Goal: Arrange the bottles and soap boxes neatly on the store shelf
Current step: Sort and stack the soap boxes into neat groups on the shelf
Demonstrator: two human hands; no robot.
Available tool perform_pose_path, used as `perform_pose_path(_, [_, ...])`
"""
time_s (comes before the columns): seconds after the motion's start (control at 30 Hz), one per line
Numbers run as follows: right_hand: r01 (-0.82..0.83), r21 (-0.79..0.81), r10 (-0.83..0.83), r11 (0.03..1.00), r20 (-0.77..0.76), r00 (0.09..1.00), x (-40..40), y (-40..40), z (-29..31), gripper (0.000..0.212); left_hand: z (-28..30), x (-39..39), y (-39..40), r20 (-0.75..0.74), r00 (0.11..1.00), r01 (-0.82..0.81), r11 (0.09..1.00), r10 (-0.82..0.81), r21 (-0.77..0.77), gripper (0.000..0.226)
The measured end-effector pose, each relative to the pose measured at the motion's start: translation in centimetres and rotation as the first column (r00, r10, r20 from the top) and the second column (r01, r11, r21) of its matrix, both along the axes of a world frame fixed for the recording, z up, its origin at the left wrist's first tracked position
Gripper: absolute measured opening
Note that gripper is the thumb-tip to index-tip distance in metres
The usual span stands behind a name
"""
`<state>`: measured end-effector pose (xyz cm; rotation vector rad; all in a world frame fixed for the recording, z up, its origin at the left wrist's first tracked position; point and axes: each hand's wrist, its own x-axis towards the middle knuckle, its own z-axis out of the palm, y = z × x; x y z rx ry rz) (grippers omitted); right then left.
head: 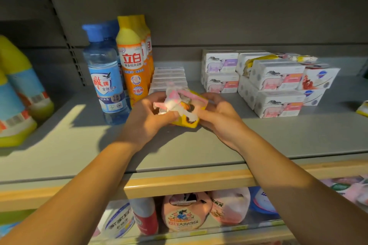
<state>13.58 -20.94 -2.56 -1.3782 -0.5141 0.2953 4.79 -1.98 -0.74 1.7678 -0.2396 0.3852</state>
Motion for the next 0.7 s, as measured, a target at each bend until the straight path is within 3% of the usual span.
perform_pose_path(0.13, [0.087, -0.158, -0.048, 0.984, 0.234, 0.971, -0.5, 0.3, -0.3, 0.046, 0.3, -0.5, -1.0, 0.23, 0.955, -0.229, 0.957, 0.186, 0.177, 0.045])
perform_pose_path(0.23, [0.161, -0.208, -0.085, 0.965, 0.333, 0.939, -0.6, 0.5, -0.5, 0.046, 0.1, -0.7, -1.6, 0.428, 0.886, -0.348, 0.866, 0.179, 0.36, 0.041])
perform_pose_path(0.33, [0.192, -0.268, -0.079, 0.944, 0.383, 0.921, -0.4, 0.5, -0.6, 0.045, 0.1, -0.9, -1.8, 0.534, 0.828, -0.447, 0.777, 0.172, 0.443, 0.037])
perform_pose_path(0.5, [0.169, -0.29, -0.05, 0.942, 0.377, 0.925, -0.4, 0.3, -0.6, 0.04, 0.2, -1.0, -2.0, 0.547, 0.826, -0.46, 0.724, 0.136, 0.515, 0.038])
perform_pose_path(0.6, [0.129, -0.246, -0.05, 0.961, 0.305, 0.951, -0.6, 0.3, -0.3, 0.043, 0.1, -0.8, -1.7, 0.504, 0.851, -0.407, 0.79, 0.146, 0.458, 0.038])
perform_pose_path(0.7, [0.062, -0.17, -0.027, 0.984, 0.202, 0.979, -1.0, 0.1, -0.1, 0.041, 0.1, -0.7, -1.2, 0.346, 0.918, -0.317, 0.886, 0.196, 0.338, 0.04])
